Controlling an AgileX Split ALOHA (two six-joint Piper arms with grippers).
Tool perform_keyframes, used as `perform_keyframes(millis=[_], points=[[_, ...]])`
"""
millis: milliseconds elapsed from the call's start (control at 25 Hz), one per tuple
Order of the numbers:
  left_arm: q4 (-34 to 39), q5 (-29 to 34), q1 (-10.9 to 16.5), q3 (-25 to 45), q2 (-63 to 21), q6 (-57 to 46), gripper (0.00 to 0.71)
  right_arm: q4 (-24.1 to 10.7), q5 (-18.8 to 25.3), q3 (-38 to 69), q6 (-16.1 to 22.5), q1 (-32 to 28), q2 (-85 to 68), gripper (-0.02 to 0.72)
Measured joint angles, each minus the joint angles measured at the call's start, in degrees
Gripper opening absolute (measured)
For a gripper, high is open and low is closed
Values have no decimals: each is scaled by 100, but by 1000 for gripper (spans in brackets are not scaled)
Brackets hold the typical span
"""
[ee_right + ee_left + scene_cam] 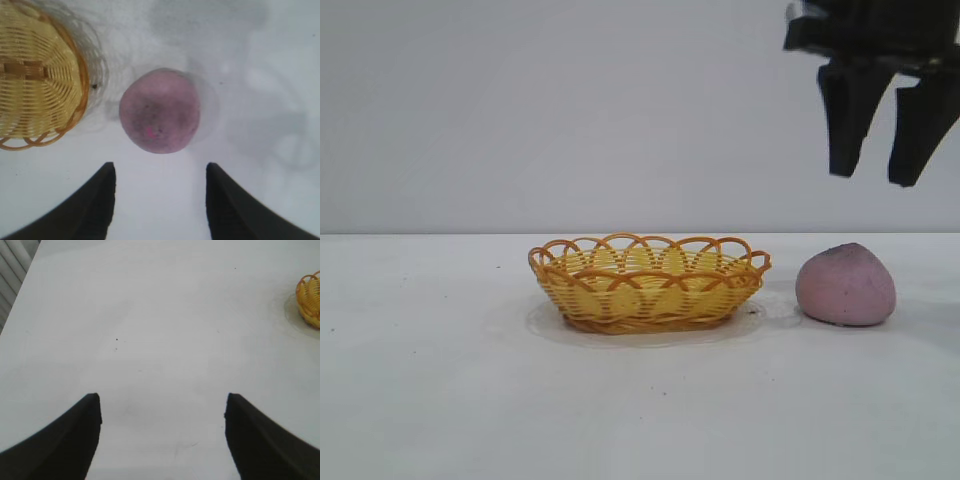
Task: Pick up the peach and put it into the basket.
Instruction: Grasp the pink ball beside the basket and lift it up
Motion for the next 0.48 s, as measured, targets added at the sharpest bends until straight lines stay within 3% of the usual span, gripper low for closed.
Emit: perform_keyframes(millis=[280,480], points=[[0,0,0,0,0,0,463,-79,-260,0,4,0,350,343],[0,0,0,0,0,0,463,-214,-246,-60,-268,0,469,78]])
